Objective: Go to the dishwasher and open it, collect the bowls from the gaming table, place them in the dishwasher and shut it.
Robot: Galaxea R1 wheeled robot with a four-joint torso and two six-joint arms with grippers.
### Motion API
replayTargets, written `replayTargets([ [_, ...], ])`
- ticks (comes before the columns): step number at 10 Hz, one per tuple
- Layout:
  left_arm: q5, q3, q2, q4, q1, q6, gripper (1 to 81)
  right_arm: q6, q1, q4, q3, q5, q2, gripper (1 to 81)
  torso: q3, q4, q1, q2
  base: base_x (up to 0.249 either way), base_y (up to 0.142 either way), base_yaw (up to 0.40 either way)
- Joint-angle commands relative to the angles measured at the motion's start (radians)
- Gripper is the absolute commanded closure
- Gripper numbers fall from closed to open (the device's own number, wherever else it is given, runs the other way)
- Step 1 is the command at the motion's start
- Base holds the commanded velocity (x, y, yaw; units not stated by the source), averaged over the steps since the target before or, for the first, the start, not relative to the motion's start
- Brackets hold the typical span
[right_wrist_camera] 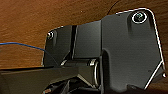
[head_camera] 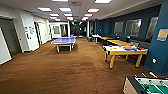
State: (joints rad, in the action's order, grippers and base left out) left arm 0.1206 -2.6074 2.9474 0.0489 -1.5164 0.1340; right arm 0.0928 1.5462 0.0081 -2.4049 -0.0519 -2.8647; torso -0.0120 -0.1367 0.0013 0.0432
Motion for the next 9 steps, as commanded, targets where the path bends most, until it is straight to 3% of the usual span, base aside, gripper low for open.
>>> replayTargets([
  [1, -0.042, 0.003, -0.004, 0.002, 0.055, -0.001, 1.0, -0.005, -0.054, 0.007, 0.003, 0.050, 0.009, 1.0, 0.000, 0.000, 0.000, 0.000, 0.237, 0.000, 0.000],
  [9, -0.036, 0.003, 0.003, 0.002, 0.063, -0.002, 1.0, -0.007, -0.050, 0.004, -0.063, 0.050, -0.014, 1.0, 0.000, 0.000, 0.000, 0.000, 0.241, 0.000, 0.000],
])
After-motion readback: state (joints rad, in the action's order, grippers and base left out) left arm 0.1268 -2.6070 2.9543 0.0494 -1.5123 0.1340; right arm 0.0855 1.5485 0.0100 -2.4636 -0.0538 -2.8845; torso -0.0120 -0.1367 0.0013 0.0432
